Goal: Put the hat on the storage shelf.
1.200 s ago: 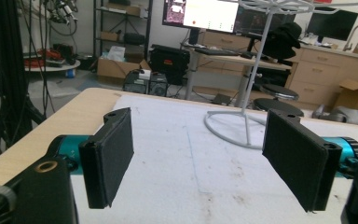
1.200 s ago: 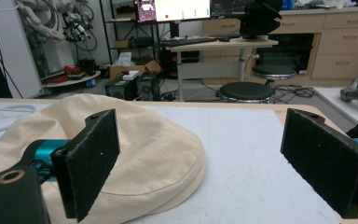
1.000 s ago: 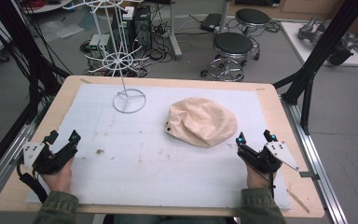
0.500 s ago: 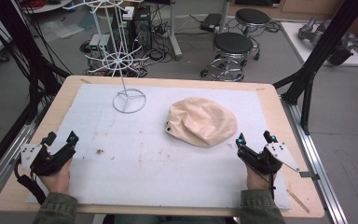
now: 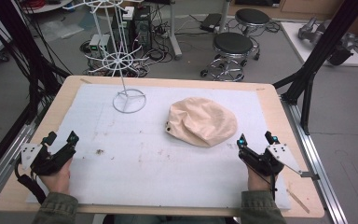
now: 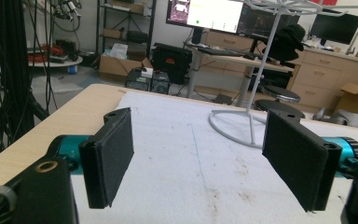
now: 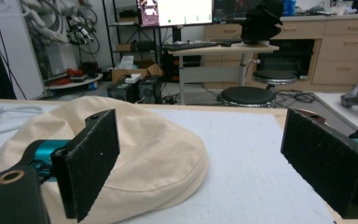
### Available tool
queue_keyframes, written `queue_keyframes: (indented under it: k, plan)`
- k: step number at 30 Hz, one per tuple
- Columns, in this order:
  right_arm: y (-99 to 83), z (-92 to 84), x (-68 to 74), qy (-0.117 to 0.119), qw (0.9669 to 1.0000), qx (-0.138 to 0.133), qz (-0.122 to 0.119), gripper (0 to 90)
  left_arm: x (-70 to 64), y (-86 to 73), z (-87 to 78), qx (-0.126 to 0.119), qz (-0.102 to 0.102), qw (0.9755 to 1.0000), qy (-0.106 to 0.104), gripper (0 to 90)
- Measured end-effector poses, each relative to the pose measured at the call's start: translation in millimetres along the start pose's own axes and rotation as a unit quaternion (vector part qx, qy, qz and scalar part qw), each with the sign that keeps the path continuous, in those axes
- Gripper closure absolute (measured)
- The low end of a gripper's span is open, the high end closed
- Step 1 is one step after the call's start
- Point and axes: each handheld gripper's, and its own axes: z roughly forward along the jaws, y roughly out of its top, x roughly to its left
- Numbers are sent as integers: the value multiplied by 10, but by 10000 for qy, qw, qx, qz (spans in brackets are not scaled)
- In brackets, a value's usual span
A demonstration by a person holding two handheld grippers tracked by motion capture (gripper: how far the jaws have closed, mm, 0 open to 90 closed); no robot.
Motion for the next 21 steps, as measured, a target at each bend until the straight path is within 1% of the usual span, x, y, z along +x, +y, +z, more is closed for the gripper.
queue_keyframes:
  k: [1, 2, 4, 5, 7, 12, 13, 15, 17, 21]
  plan:
    - [11, -5, -9, 7, 10000, -67, -16, 106, 0, -1, 2, -7, -14, 10000, 6, 248]
    - [41, -7, -33, -19, 9997, -205, -98, 106, 2, -2, 0, -3, -19, 10000, 5, 249]
    - [58, -8, -45, -22, 9997, -231, -92, 106, 5, -2, -4, -3, -35, 10000, 5, 249]
    - [132, -6, -89, -79, 9997, -232, 34, 106, 4, -2, -6, -9, -39, 10000, 9, 249]
    - [182, -5, -107, -31, 9996, -240, 159, 106, 1, -1, -12, -15, -41, 10000, 45, 249]
    - [241, -17, -113, -31, 9994, -310, 118, 107, -12, 8, -31, -78, -21, 9999, 83, 250]
    - [251, -16, -111, -23, 9994, -310, 155, 106, -14, 6, -30, -71, -32, 9999, 92, 250]
    - [290, -12, -122, 9, 9993, -351, 156, 106, -11, 2, -29, -57, -36, 9999, 92, 250]
    - [353, 0, -133, -10, 9991, -396, 182, 106, -9, 2, -30, -57, -37, 9999, 102, 250]
    - [412, 42, -153, 22, 9990, -385, 239, 107, -7, 5, -35, -68, -42, 9999, 113, 250]
